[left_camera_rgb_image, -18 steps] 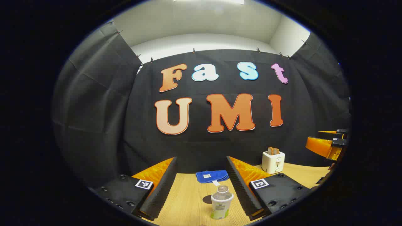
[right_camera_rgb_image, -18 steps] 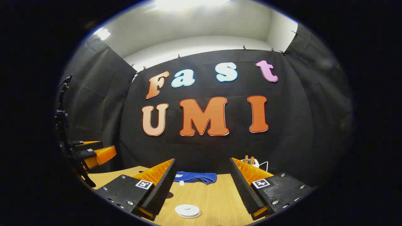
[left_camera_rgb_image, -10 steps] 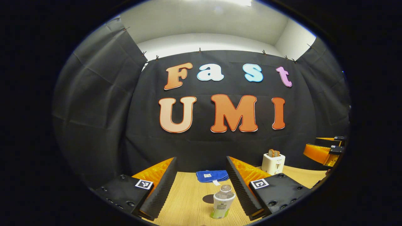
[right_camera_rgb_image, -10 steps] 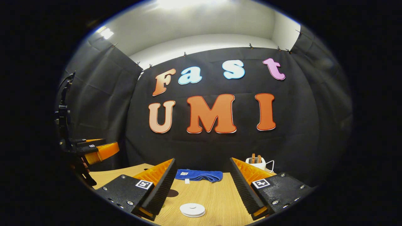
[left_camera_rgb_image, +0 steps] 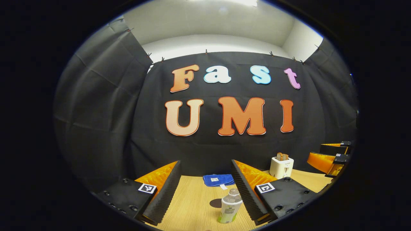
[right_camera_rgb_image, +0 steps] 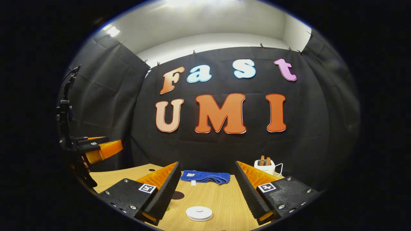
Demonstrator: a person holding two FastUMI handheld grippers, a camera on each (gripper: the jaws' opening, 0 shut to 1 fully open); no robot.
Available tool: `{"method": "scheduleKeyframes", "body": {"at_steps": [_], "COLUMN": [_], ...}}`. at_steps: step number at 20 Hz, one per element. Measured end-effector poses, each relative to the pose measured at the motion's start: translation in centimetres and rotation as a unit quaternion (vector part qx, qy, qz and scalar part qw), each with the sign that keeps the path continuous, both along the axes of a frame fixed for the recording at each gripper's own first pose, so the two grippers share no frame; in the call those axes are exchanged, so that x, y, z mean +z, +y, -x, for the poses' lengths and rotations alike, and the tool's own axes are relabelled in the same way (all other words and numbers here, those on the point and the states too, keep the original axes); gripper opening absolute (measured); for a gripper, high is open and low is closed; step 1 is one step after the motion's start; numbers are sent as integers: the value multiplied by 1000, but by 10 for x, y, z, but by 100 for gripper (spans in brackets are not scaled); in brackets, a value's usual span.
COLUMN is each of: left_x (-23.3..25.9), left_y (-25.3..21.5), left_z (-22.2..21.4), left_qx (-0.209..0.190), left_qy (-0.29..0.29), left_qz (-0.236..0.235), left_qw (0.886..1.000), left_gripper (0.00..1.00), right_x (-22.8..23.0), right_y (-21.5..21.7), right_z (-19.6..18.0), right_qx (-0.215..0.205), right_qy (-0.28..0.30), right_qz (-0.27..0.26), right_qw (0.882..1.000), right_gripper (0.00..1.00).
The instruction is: Open the teacup lid with one hand, grasp the water bottle and pour water into the teacup with the other hand; after pouring, place the water bottle on the coaster and then close the teacup lid.
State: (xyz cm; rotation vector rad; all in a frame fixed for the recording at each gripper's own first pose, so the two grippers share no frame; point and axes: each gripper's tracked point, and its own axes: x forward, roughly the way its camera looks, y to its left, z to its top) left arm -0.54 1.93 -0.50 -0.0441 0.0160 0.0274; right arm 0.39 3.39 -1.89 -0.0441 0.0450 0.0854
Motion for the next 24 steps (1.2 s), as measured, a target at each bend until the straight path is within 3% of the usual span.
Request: {"method": "scheduleKeyframes", "body": {"at_steps": [24], "left_x": [-25], "left_y": [-28], "left_z": [2], "left_qx": [-44], "left_qy": [29], "left_qz": [-15], "left_qw": [998], "left_gripper": [97], "right_x": [-12], "right_y": [-4], "right_z": [-2], "right_qx": [9], "right_qy": [21], "right_qz": [-15], "right_qw": [1000], "right_gripper": [99]}}
